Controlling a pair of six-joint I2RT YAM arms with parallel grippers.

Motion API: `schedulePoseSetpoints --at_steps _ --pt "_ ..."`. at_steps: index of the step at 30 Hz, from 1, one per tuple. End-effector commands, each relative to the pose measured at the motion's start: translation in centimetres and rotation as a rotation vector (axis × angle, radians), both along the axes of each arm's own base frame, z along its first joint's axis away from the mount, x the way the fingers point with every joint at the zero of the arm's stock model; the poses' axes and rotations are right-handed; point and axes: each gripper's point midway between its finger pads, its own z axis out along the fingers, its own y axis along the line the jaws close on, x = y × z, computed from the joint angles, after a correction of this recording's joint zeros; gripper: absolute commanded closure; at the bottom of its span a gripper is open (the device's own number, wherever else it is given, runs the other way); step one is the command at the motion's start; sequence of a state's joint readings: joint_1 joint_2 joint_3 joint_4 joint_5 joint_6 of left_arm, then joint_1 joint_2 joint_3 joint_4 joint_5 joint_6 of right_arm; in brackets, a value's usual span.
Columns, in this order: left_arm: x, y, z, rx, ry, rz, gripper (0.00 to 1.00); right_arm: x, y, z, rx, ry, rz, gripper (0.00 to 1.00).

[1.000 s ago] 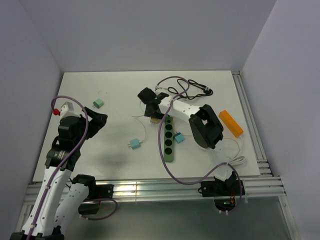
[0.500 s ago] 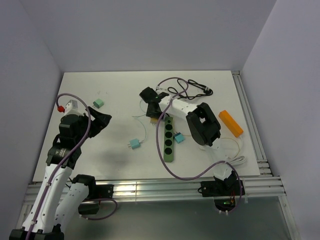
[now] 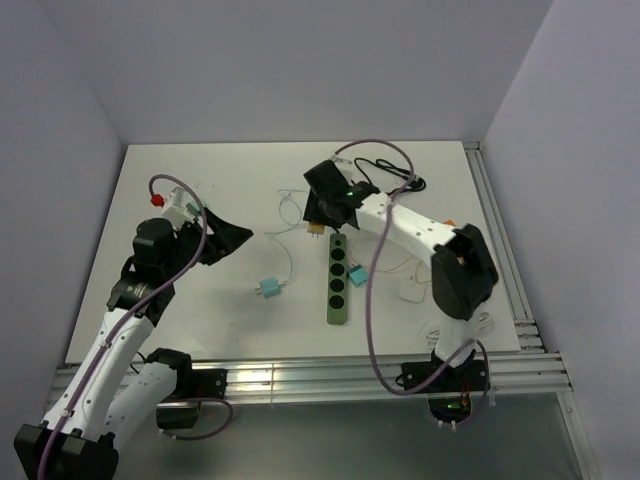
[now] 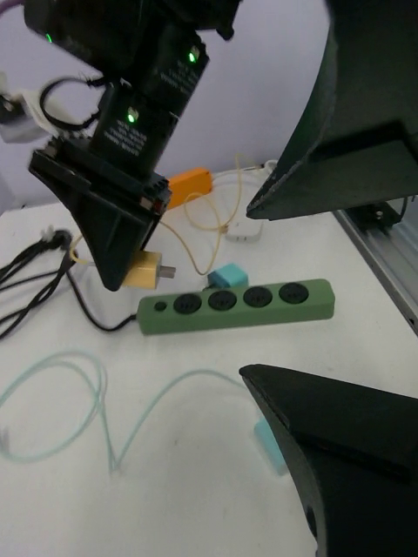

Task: Insert the plug

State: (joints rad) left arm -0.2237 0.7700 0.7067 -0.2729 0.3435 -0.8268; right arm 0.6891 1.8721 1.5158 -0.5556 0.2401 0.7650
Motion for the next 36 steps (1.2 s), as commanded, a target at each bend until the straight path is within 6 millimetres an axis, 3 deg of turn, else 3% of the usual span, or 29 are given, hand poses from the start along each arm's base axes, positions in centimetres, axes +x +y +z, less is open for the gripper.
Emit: schedulePoseSetpoints --at_steps 1,2,3,4,5,7,8,10,12,18,24,30,36 --pt "0.3 -2.7 3.1 -0.069 -0.153 -0.070 0.26 -0.9 0.4 6.4 0.158 -0.128 0.052 1.00" --pt "0.3 -3.3 3.3 -0.075 -0.173 -0.079 0.24 -1.9 0.5 5.8 0.183 -0.102 0.076 1.00" --pt "0.0 -4.6 4.2 -0.093 -0.224 -0.107 0.23 -2.5 0.5 7.3 0.222 -0.122 0.087 1.00" --pt "0.3 -4.8 3.5 -0.085 -0.223 -0.085 0.23 -2.8 0.7 7.9 0.263 -0.130 0.087 1.00" --pt "0.4 -5.2 3.4 -0.082 -0.231 -0.077 0.22 -3.7 0.9 7.8 0.293 -0.108 0.106 1.00" --pt "0.0 -6.4 3.3 -0.076 -0.260 -0.084 0.22 -4.5 1.1 9.5 0.370 -0.121 0.100 1.00" --pt "0.3 -6.3 3.5 -0.073 -0.281 -0.046 0.22 -5.1 1.0 9.1 0.385 -0.108 0.096 1.00" --pt "-0.3 -7.2 3.4 -0.073 -0.313 -0.062 0.22 -6.2 1.6 10.8 0.488 -0.102 0.095 1.00" --pt "-0.9 -8.4 4.3 -0.109 -0.359 -0.094 0.22 -7.6 1.7 11.1 0.559 -0.080 0.095 1.00" --pt "-0.4 -11.0 3.8 -0.100 -0.362 -0.089 0.23 -8.9 1.7 13.2 0.671 -0.093 0.014 1.00" --pt "-0.2 -13.9 2.5 -0.091 -0.294 -0.124 0.31 -10.1 1.6 15.4 0.710 -0.127 -0.010 1.00" --pt "0.3 -14.3 2.2 -0.102 -0.270 -0.108 0.39 -11.2 2.1 15.8 0.722 -0.120 0.018 1.00" --pt "0.2 -14.8 1.6 -0.117 -0.252 -0.123 0.60 -12.3 2.4 15.7 0.720 -0.117 0.055 1.00"
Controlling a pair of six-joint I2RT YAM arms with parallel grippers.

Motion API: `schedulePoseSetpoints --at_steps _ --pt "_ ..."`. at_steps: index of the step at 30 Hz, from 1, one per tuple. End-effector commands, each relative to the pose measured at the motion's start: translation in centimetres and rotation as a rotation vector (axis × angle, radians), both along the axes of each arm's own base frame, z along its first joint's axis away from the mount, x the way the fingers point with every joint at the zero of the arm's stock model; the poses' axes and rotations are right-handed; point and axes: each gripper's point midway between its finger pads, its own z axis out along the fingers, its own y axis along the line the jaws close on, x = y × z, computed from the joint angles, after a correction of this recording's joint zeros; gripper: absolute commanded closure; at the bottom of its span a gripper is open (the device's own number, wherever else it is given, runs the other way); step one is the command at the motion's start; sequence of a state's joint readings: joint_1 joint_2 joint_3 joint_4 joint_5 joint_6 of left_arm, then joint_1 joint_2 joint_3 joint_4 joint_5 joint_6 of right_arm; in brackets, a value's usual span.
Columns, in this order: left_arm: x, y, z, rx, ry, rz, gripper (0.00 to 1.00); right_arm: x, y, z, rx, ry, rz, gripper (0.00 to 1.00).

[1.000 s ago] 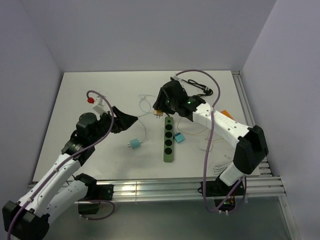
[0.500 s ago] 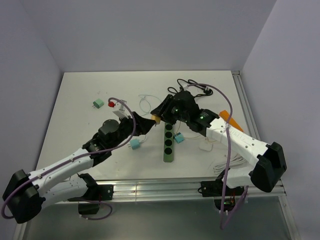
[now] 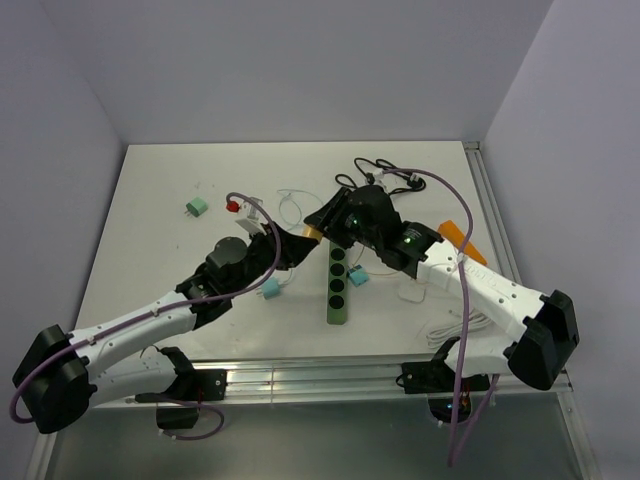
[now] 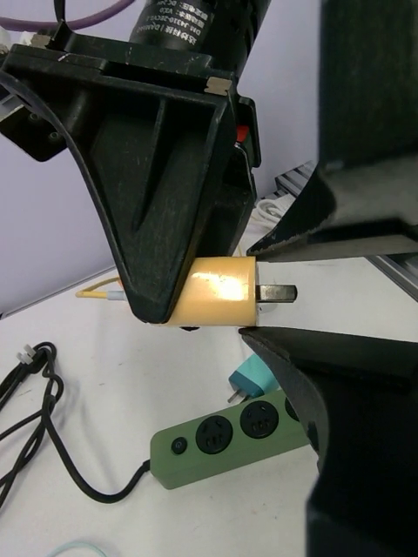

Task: Insert the plug

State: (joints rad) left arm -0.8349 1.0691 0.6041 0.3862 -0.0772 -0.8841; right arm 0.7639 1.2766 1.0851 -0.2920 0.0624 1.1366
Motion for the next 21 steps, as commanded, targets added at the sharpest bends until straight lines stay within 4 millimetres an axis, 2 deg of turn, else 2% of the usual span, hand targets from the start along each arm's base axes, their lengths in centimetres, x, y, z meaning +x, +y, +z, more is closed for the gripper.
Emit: schedulePoseSetpoints --at_steps 1,3,4,5,6,8,9,11,12,13,14,15,16,17,18,19,21 --pt "1.4 0.2 1.3 -0.027 -0.022 0.054 0.65 -2.5 1.3 3.1 0.095 -0.045 0.088 1.00" --pt "1.4 0.1 0.9 -0.020 -0.020 0.050 0.72 -2.9 1.5 3.2 0.098 -0.056 0.120 1.00" --pt "1.3 0.1 0.9 -0.020 -0.022 0.046 0.86 -3.3 1.7 3.1 0.101 -0.055 0.144 0.99" --pt "1.1 -0.1 1.0 -0.020 -0.039 0.027 0.94 -3.4 1.7 3.2 0.095 -0.062 0.155 0.94" --pt "0.9 -0.1 1.1 -0.021 -0.046 0.019 1.00 -3.5 1.5 3.1 0.069 -0.076 0.171 0.83" --pt "0.5 -0.1 1.2 -0.018 -0.064 -0.003 1.00 -3.9 1.4 3.8 0.051 -0.115 0.210 0.60" --pt "-0.1 -0.2 1.4 -0.024 -0.080 -0.038 1.00 -4.2 1.0 3.5 -0.003 -0.143 0.241 0.40" --pt "-0.8 -0.2 1.3 -0.015 -0.093 -0.078 1.00 -4.5 0.4 4.2 -0.073 -0.224 0.306 0.30" --pt "-1.5 -0.1 1.6 -0.023 -0.101 -0.126 1.00 -4.8 -0.2 3.8 -0.112 -0.227 0.329 0.25" --pt "-1.9 0.0 1.7 -0.027 -0.101 -0.158 1.00 -5.1 -0.5 3.9 -0.129 -0.249 0.358 0.24" --pt "-1.5 0.8 1.4 -0.033 -0.083 -0.155 1.00 -5.6 -1.1 4.4 -0.138 -0.293 0.408 0.24" --pt "-2.7 0.8 1.9 -0.054 -0.095 -0.231 1.00 -6.0 -1.4 4.6 -0.130 -0.311 0.439 0.24" --pt "-3.0 1.1 2.1 -0.066 -0.098 -0.252 1.00 -6.7 -2.1 4.9 -0.115 -0.334 0.459 0.24" --pt "-2.6 1.9 1.9 -0.078 -0.088 -0.249 1.00 -7.7 -2.1 5.1 -0.088 -0.359 0.536 0.25" --pt "-3.1 2.2 2.6 -0.092 -0.101 -0.275 1.00 -7.4 -2.7 5.4 -0.077 -0.384 0.541 0.25" --pt "-3.9 2.1 2.8 -0.099 -0.105 -0.330 1.00 -7.8 -2.9 4.9 -0.073 -0.391 0.568 0.27" --pt "-4.4 2.2 3.7 -0.113 -0.120 -0.377 1.00 -9.0 -3.0 5.6 -0.047 -0.445 0.645 0.31"
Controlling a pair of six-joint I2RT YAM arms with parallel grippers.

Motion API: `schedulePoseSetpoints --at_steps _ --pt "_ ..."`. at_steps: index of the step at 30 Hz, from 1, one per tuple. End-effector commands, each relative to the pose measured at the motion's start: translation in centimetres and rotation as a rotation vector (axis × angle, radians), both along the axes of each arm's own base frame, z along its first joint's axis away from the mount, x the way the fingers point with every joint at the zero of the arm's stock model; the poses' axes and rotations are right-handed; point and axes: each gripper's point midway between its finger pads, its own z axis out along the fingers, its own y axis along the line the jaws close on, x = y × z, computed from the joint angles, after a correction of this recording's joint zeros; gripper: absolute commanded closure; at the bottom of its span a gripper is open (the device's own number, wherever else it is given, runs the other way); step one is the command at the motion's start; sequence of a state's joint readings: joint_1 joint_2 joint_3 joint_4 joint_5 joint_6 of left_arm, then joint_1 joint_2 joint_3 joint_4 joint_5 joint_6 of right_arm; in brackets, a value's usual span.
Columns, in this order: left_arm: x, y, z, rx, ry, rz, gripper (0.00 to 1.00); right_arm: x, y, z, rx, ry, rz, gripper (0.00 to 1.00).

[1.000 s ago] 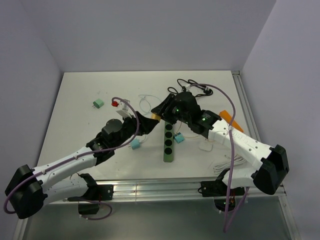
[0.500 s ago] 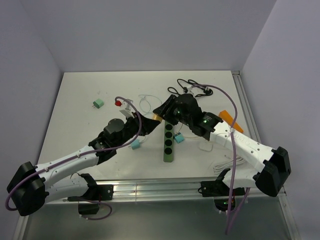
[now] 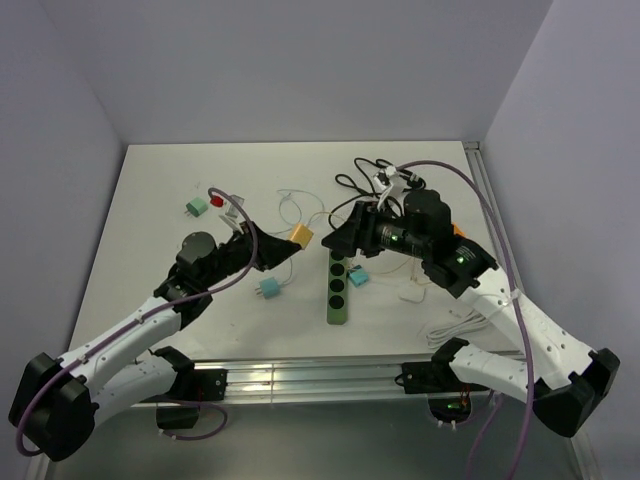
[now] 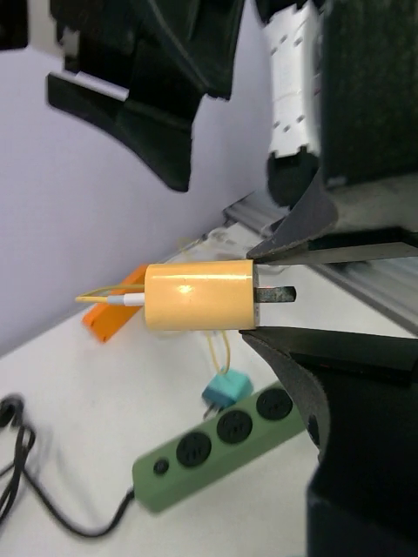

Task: Insert the plug

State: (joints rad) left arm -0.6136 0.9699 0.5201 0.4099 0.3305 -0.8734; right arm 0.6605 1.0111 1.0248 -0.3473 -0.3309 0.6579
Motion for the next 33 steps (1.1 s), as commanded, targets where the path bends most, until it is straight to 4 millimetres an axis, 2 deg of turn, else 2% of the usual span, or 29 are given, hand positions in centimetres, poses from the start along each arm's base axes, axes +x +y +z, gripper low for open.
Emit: schedulePoseSetpoints --at_steps 1,3,5,7,16,29,33 --pt "-3.9 -1.0 4.5 -0.097 -0.101 -0.245 1.00 -3.0 0.4 0.7 0.024 -0.112 0.237 0.32" --pt "-4.6 -1.4 5.1 -0.115 -0.099 -0.298 1.00 -4.0 0.9 0.9 0.055 -0.111 0.306 0.34" --pt "-5.5 -1.6 6.3 -0.151 -0.103 -0.353 1.00 -4.4 1.2 0.7 0.078 -0.099 0.329 0.35" --pt "-5.8 -1.7 6.6 -0.168 -0.082 -0.377 1.00 -4.6 1.4 1.2 0.115 -0.125 0.350 0.35" --pt "-7.3 -1.6 7.6 -0.203 -0.108 -0.447 1.00 -4.2 2.1 0.8 0.123 -0.122 0.377 0.32" --pt "-8.3 -1.6 6.7 -0.206 -0.084 -0.504 1.00 -4.8 3.2 2.5 0.255 -0.169 0.501 0.46" --pt "-8.1 -1.7 6.1 -0.190 -0.071 -0.501 1.00 -4.9 3.6 2.3 0.263 -0.147 0.533 0.58"
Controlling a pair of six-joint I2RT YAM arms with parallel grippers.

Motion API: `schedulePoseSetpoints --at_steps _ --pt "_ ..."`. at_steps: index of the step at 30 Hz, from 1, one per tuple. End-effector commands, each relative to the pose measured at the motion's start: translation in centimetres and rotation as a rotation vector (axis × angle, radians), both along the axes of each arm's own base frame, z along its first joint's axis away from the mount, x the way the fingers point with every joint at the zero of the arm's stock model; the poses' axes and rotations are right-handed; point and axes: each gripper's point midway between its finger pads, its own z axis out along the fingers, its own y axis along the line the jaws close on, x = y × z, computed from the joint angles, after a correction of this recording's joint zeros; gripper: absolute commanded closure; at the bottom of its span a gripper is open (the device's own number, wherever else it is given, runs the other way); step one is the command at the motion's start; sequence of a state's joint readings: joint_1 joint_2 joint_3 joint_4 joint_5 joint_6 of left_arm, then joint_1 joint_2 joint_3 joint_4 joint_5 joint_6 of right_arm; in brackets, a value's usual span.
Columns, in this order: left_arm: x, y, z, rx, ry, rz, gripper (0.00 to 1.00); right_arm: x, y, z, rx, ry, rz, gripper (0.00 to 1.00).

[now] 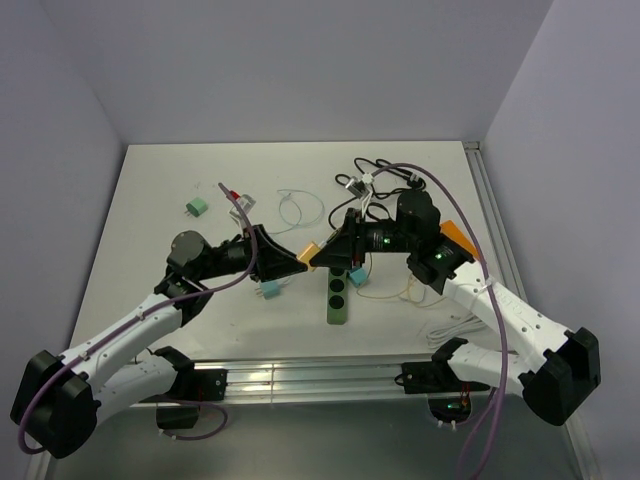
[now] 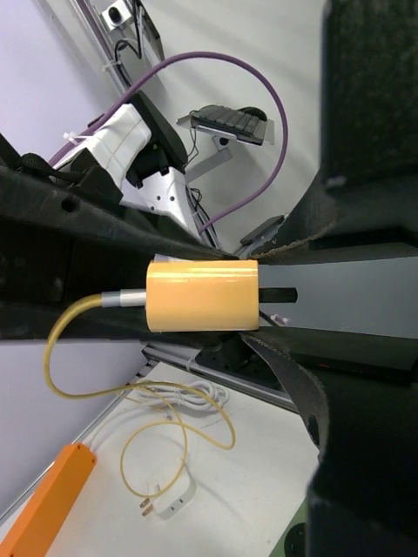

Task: Insert the plug

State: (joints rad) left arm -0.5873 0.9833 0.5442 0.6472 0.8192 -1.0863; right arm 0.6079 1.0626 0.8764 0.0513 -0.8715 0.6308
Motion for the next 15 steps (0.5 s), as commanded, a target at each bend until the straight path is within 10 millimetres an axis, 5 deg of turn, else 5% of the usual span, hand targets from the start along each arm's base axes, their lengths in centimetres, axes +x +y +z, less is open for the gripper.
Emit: schedulePoseSetpoints --at_steps 1,3,5,6,7,8,9,15 --pt "-0.2 0.0 0.6 -0.012 -0.045 -0.020 1.00 -0.3 0.4 1.4 0.057 -0.030 0.059 0.72" --pt "0.2 -0.1 0.0 0.010 -0.037 -0.004 1.00 -0.1 0.5 1.4 0.057 -0.024 0.059 0.96" --pt "2.1 -0.1 -1.1 0.082 0.032 0.094 0.97 0.7 0.4 0.8 0.021 -0.019 -0.003 1.00" --pt "3.4 0.3 -1.6 0.120 0.034 0.167 0.65 1.2 0.2 0.7 0.007 -0.035 -0.035 1.00" --pt "4.3 1.3 -1.5 0.142 0.037 0.260 0.49 2.7 -0.1 0.4 -0.015 -0.039 -0.134 1.00" --pt "6.9 2.6 -2.1 0.169 0.061 0.439 0.17 3.4 -0.4 0.1 -0.038 -0.034 -0.191 1.00" --pt "7.3 3.5 -3.3 0.214 0.093 0.499 0.01 3.9 -0.9 -0.1 -0.056 -0.029 -0.246 1.00" --pt "9.7 8.2 -4.9 0.342 0.162 0.805 0.01 10.9 -4.4 -4.1 -0.247 0.040 -0.758 1.00"
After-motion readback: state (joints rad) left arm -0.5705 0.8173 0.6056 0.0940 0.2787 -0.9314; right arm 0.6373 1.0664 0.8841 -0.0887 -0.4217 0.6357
